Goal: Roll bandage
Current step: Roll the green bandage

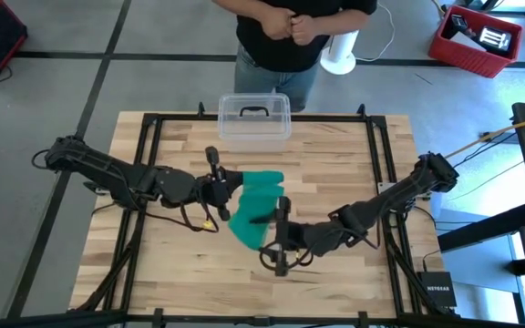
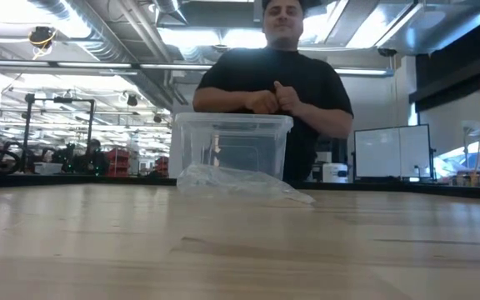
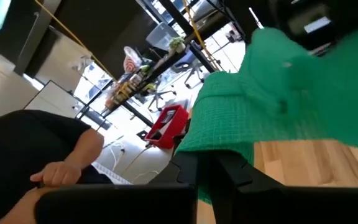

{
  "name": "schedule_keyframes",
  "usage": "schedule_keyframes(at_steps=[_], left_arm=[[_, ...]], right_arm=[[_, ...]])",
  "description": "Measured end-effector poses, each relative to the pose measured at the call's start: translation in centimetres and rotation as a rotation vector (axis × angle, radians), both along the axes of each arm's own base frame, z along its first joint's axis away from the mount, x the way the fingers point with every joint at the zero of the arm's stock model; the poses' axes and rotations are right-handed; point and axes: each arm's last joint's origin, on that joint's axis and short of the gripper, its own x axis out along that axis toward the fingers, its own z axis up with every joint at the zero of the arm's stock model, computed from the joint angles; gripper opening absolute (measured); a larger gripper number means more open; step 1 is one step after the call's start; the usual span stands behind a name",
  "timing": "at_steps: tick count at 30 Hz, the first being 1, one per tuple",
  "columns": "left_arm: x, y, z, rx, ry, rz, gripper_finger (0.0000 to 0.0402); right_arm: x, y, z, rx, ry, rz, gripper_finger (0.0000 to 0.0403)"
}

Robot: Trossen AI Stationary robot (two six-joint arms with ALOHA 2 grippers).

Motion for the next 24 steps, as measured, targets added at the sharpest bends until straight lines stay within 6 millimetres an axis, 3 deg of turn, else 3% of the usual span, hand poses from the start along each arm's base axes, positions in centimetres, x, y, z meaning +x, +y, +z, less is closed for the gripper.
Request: schedule_keyframes(at_steps=[11, 18, 24], left_arm=[[0.0, 0.0, -0.1, 0.002, 0.01, 0.001, 0.0005], [0.0, 0.0, -0.1, -0.002, 0.009, -0.001, 0.0005], [0.0, 0.0, -0.2, -0.002, 0.013, -0.001, 0.0005]], right_arm=[[-1.0, -0.6, 2.5, -0.045, 0.195, -0.034, 0.0291], [-2.0, -0.5, 2.8, -0.241, 0.283, 0.07, 0.0304], [-2.7, -0.3, 4.0, -0.389, 0.28, 0.022, 0.0291]])
